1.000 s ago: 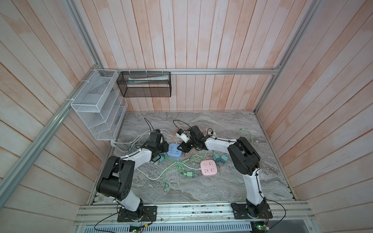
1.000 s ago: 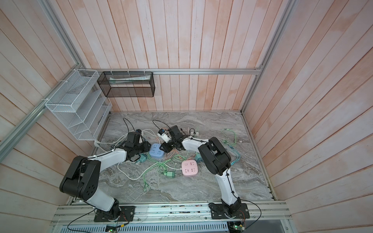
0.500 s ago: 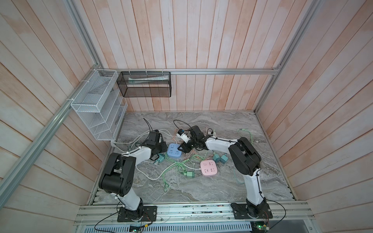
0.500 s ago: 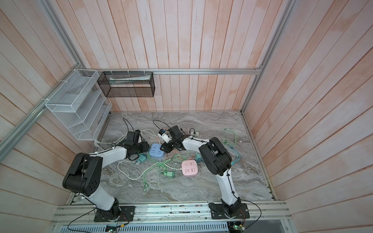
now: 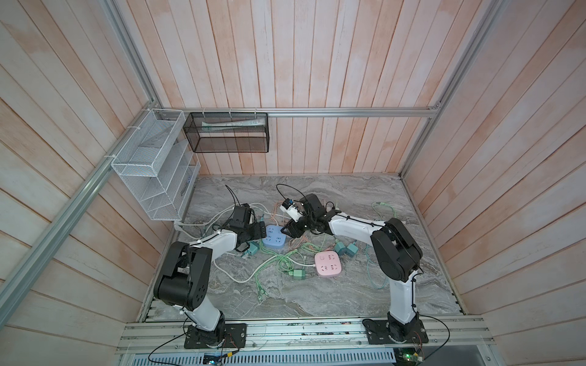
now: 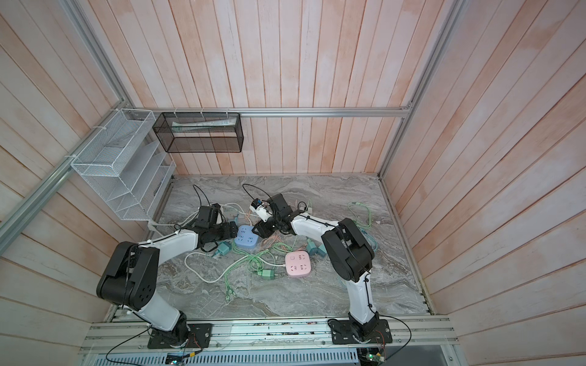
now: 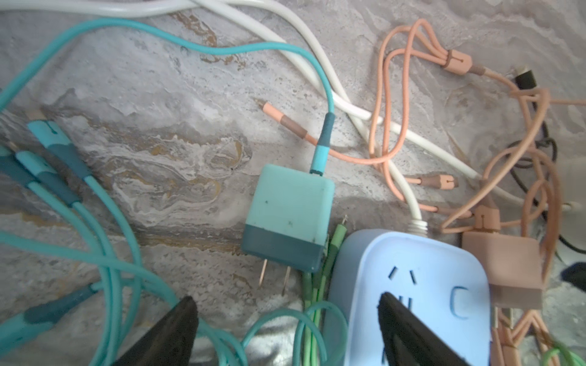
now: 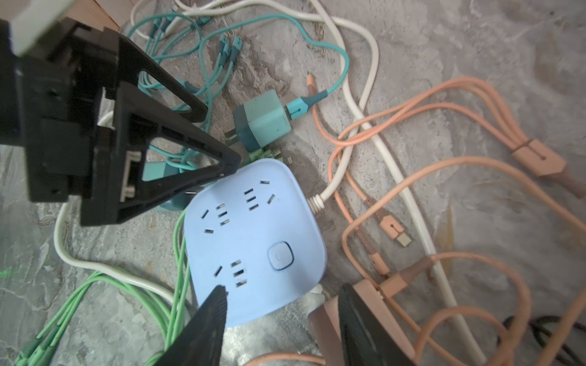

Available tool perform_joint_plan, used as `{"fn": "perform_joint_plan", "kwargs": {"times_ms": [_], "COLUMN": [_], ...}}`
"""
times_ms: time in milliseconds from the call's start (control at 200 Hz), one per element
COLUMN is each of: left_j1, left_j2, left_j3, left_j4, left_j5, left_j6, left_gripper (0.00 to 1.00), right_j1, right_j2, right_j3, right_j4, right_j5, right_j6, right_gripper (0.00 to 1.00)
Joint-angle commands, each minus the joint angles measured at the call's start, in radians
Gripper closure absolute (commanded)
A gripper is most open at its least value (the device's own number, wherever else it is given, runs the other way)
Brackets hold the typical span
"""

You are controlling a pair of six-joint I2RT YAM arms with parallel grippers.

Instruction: Pull the plug off the socket

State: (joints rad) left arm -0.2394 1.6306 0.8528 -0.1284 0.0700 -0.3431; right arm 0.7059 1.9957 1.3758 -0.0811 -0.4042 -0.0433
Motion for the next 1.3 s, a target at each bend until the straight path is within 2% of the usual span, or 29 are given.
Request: {"fn": "perform_joint_plan", "kwargs": {"times_ms": [0, 240, 490, 780, 1140, 1295], "left_j1": [-0.001, -0.031, -0.118, -0.218, -0.343, -0.398], "left_j2": [-0.040, -0.098, -0.120, -0.108, 0.011, 0.093], "left_j3": [0.014, -0.005, 0.017, 0.045, 0.170, 0.252], "left_j4": [-0.016, -0.021, -0.014, 0.075, 0.116, 0.130], "left_j5": [-0.032, -0.090, -0.159, -0.126, -0.091, -0.031], "left_j6": [0.007, 0.009, 0.032, 0.101, 0.219, 0.247], "left_gripper": [0.00, 0.00, 0.00, 0.00, 0.00, 0.00], "right_j1": [-0.005, -0.005, -0.018, -0.089, -0.238, -0.299], "right_j2": [-0.048, -0.131, -0.262, -0.454, -0.616, -0.675], "right_j3": [-0.019, -0.077, -0.225, -0.453, -0.634, -0.704], "right_j4": [0.017, 0.057, 0.178, 0.332, 0.368, 0.393], "right_j5": [0.018, 0.068, 0.153, 0.234, 0.220, 0.208], "right_j6": [0.011, 0.002, -0.011, 0.056, 0.148, 0.199], "right_gripper": [0.44, 0.44, 0.43, 0.43, 0.42, 0.42]}}
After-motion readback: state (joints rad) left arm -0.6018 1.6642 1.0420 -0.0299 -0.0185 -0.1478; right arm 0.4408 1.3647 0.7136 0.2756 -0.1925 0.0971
